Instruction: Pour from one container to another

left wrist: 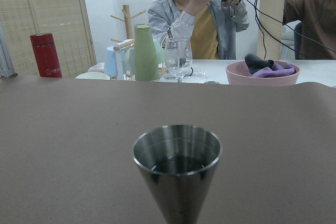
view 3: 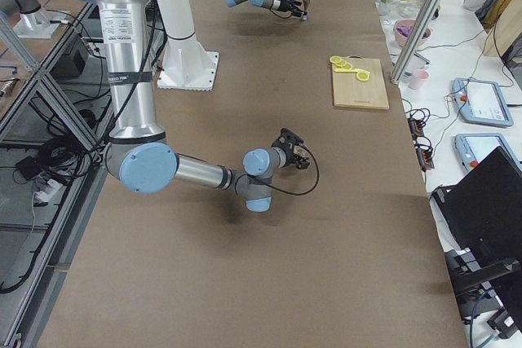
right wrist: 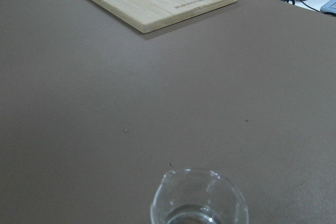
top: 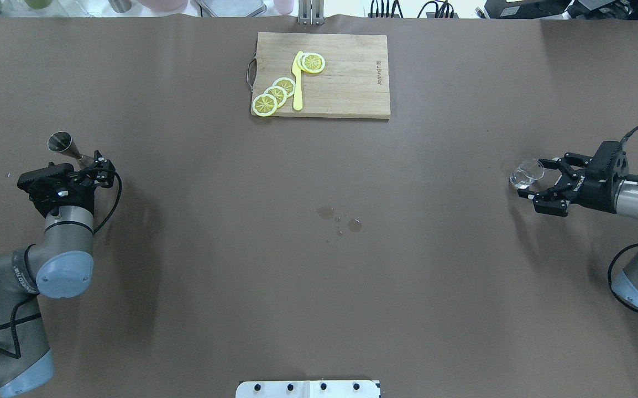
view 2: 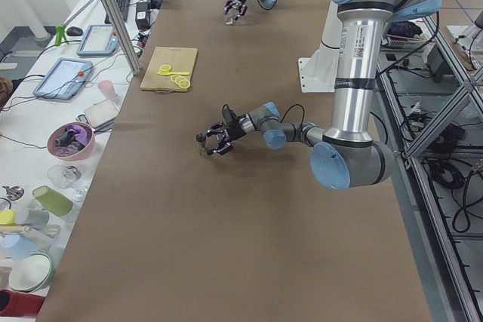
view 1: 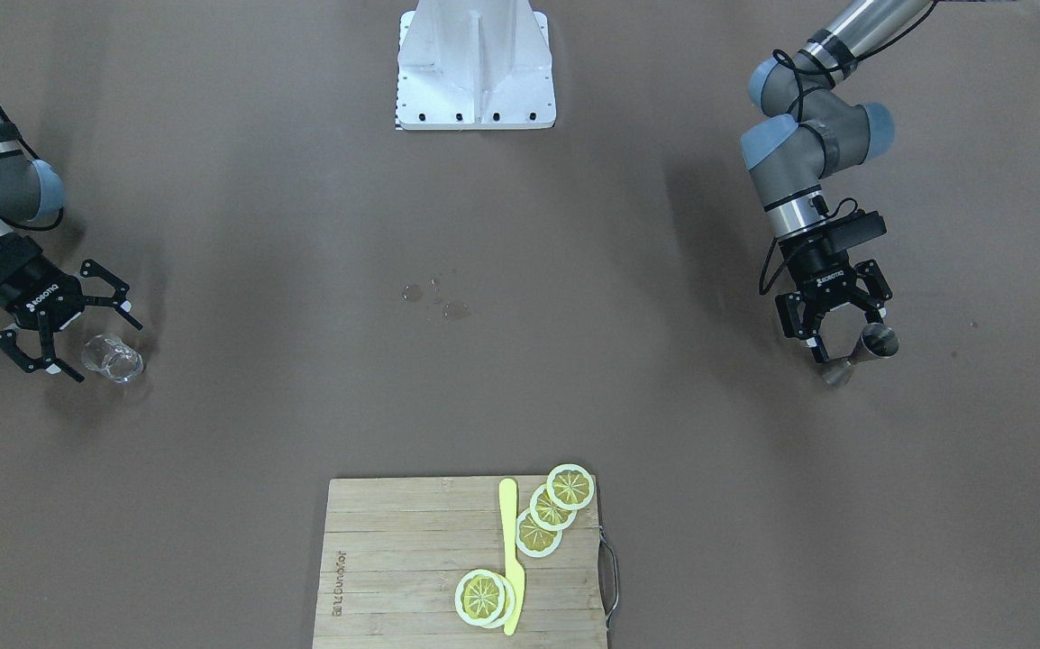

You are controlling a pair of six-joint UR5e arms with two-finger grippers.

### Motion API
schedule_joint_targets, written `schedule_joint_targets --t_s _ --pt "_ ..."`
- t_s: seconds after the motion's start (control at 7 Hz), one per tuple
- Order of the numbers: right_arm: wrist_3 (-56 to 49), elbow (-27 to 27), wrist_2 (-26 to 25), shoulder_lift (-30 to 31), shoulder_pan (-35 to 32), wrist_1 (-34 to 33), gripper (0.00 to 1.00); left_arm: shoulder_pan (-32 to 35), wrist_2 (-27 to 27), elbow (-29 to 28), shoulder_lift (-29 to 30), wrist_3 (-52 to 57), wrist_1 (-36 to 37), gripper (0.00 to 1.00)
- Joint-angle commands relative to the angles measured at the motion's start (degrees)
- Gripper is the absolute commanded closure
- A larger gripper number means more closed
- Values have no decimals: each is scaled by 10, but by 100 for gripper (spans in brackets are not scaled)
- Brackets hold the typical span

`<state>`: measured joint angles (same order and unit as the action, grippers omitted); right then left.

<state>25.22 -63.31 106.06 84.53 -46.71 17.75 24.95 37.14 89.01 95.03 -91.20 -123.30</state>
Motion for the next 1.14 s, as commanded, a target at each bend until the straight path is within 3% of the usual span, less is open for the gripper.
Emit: schedule_joint_targets --t_s 0.0,0.71,1.0 --pt "0 3 -1 -8 1 0 1 13 -1 -15 12 0 -2 3" --pt "0 7 -6 -12 4 0 3 17 -25 -42 34 -1 0 3" --pt "-2 15 -6 -20 5 0 10 12 -34 -45 35 -1 2 3"
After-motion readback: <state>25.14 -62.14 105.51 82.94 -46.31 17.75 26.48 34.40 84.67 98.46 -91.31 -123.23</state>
